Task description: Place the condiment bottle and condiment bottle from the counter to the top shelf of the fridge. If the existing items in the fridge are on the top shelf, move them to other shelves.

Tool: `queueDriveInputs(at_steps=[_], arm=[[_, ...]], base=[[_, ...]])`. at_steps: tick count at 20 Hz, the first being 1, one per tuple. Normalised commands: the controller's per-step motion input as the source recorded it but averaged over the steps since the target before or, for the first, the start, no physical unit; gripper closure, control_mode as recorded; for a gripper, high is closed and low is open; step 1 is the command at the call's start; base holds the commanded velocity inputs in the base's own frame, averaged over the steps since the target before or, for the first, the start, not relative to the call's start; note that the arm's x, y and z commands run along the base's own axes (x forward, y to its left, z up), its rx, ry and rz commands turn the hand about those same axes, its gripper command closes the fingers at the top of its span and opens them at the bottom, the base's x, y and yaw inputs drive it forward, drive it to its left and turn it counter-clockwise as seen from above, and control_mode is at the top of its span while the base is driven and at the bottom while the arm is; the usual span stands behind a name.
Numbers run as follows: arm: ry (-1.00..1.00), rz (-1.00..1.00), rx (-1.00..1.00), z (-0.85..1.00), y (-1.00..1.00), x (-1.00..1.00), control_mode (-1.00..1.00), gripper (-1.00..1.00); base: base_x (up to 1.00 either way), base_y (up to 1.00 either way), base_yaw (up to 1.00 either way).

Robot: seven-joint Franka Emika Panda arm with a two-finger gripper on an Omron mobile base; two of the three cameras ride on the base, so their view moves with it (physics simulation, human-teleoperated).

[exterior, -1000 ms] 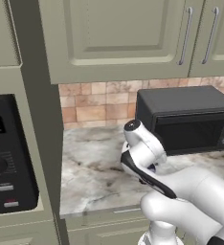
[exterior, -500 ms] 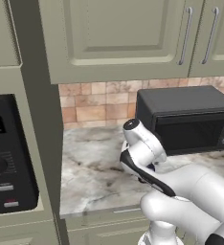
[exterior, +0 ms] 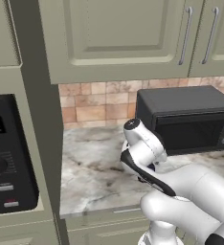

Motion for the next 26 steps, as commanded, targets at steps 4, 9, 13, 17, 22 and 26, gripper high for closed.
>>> queueDriveInputs(at_steps=[4, 9, 13, 17, 22, 26], arm=[[-0.02, 0.00, 0.00, -0.01, 0.00, 0.00, -1.00, -1.00], [-0.05, 0.00, 0.00, -0.01, 0.00, 0.00, -1.00, 1.00], [-0.13, 0.00, 0.00, -0.05, 0.00, 0.00, -1.00, 1.00], [-0.01, 0.00, 0.01, 0.00, -0.03, 0.05, -1.00, 1.00], [-0.03, 0.00, 0.04, 0.06, 0.00, -0.19, -1.00, 1.00], [-0.28, 0.04, 0.21, 0.82, 0.00, -0.88, -1.00, 1.00]], base=[[0.00, 0.00, 0.00], [0.00, 0.00, 0.00], [0.00, 0.00, 0.00], [0.00, 0.00, 0.00], [0.00, 0.00, 0.00], [0.00, 0.00, 0.00]])
